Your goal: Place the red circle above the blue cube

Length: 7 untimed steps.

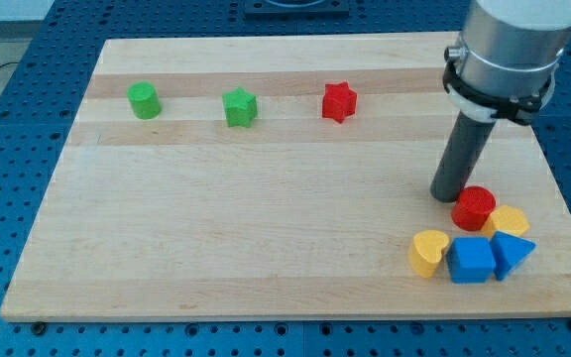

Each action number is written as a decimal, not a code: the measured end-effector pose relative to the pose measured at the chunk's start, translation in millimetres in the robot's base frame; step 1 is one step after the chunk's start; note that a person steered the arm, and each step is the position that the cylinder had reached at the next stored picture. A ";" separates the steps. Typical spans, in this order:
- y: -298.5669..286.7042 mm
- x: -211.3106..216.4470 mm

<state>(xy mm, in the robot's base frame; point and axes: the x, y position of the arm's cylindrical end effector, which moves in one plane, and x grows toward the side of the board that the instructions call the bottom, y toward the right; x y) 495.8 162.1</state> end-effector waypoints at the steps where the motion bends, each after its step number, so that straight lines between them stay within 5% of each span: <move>1: 0.0 1.8; 3: -18.7 4.7; 5: 11.5 -40.7; 7: 41.0 -7.0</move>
<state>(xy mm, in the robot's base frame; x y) 488.8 203.1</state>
